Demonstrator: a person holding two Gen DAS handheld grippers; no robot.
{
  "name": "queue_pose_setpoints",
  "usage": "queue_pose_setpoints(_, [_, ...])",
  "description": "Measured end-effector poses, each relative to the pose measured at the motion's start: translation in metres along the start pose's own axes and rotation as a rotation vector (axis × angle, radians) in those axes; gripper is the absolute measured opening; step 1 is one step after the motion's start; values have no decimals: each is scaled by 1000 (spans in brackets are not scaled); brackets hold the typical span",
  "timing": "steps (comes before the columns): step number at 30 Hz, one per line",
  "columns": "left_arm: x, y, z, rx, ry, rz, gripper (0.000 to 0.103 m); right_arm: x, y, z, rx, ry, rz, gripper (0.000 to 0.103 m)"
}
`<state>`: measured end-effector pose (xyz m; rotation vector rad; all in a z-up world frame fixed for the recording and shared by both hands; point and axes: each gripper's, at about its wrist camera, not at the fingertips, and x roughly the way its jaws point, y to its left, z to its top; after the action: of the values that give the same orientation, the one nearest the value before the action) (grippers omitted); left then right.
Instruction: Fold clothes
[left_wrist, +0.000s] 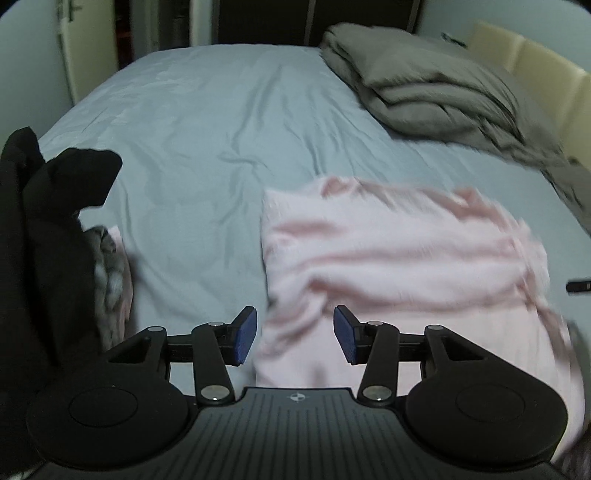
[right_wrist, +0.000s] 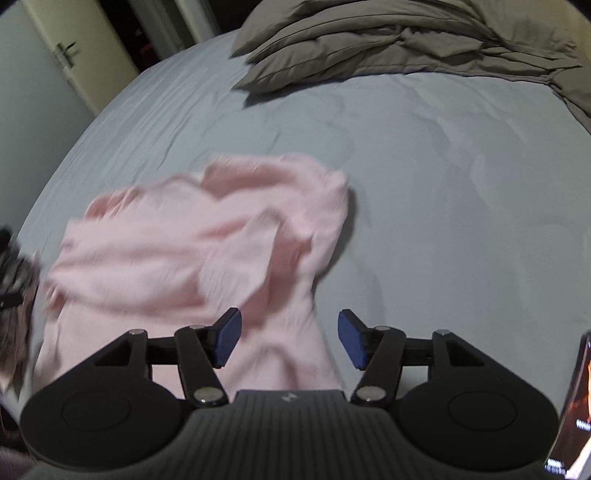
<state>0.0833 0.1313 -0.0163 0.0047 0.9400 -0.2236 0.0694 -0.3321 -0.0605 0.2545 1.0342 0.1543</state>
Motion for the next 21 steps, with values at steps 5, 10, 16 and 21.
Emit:
queue_pose_setpoints(5, [-24,-5,-31,119,41,-29,46,-21,14,-37,-100,61,41,67])
queue_pose_setpoints(10, [-47,-1,-73,165,104,-54,47,-34,22,-78,-256,122,65,67])
queue_pose_setpoints(16, [-66,7,-121,228,168,-39,47,-51,9,-123,-319,191,113,67])
queue_pose_setpoints(21, [-78,5,-153,300,234,-38,47,-62,6,-149,-374,252,156,67])
